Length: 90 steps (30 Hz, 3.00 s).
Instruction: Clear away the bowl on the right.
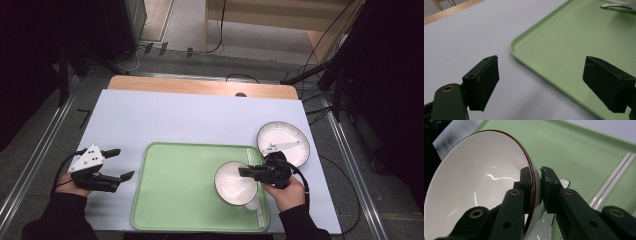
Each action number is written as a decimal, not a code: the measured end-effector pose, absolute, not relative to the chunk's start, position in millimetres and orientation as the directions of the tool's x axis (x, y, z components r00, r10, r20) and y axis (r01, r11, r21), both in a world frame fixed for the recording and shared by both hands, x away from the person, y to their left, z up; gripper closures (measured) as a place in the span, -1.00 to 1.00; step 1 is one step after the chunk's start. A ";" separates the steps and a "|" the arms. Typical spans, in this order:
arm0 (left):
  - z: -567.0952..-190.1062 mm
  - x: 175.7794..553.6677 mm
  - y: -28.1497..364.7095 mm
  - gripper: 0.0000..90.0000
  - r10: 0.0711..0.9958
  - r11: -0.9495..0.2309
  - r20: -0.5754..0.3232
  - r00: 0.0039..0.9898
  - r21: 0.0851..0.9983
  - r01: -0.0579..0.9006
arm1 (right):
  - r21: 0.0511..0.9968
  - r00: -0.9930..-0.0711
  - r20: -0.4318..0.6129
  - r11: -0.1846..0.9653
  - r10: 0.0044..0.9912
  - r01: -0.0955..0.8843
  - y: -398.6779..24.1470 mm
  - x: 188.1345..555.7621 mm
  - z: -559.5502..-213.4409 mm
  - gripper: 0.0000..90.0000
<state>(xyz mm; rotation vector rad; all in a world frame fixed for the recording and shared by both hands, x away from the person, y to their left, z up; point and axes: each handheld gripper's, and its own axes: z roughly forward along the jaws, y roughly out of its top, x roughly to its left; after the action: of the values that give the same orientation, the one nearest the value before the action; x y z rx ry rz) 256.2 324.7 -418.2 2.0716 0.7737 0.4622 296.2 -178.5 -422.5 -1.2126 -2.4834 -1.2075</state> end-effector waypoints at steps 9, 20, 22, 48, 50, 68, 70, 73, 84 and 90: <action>-418.3 256.4 324.9 -0.70 0.671 -0.445 0.043 0.740 0.822 0.355 | 0.578 -0.720 0.393 0.455 0.572 0.677 -162.5 286.0 -431.7 0.80; -418.6 256.3 324.1 -0.70 0.673 -0.441 0.041 0.738 0.824 0.357 | 0.544 -0.750 0.382 0.525 0.540 0.655 -151.3 278.2 -441.1 0.79; -418.6 256.4 324.0 -0.70 0.671 -0.443 0.040 0.741 0.822 0.357 | 0.533 -0.748 0.379 0.532 0.545 0.658 -150.7 277.7 -442.6 0.79; -419.3 257.1 324.1 -0.70 0.673 -0.442 0.040 0.738 0.822 0.359 | 0.636 -0.773 0.402 0.457 0.490 0.621 -163.1 285.4 -421.1 0.23; -419.4 257.3 324.2 -0.70 0.673 -0.442 0.039 0.739 0.822 0.359 | 0.658 -0.774 0.390 0.438 0.498 0.613 -166.6 286.5 -416.8 0.14; -419.5 257.4 324.2 -0.70 0.673 -0.440 0.037 0.739 0.823 0.360 | 0.683 -0.671 0.376 0.298 0.639 0.666 -214.1 306.2 -415.5 -0.08; -419.6 257.4 324.0 -0.70 0.673 -0.440 0.037 0.739 0.823 0.360 | 0.684 -0.653 0.381 0.275 0.655 0.676 -220.4 308.1 -415.7 -0.08; -419.4 257.1 323.8 -0.70 0.672 -0.442 0.038 0.739 0.822 0.360 | 0.689 -0.641 0.383 0.256 0.665 0.678 -227.1 311.3 -417.1 -0.08; -419.5 253.7 326.9 -0.70 0.681 -0.438 0.039 0.731 0.822 0.364 | 0.701 -0.594 0.378 0.199 0.710 0.685 -242.9 316.4 -418.0 -0.10; -419.4 251.7 329.1 -0.70 0.685 -0.437 0.038 0.728 0.821 0.368 | 0.701 -0.581 0.358 0.201 0.731 0.684 -250.5 322.7 -420.6 -0.11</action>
<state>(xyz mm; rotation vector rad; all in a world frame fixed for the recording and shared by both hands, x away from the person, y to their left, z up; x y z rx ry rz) 251.7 329.1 -419.4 2.0684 0.7964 0.4666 322.7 -250.5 -420.6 -1.4602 -2.4752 -1.3966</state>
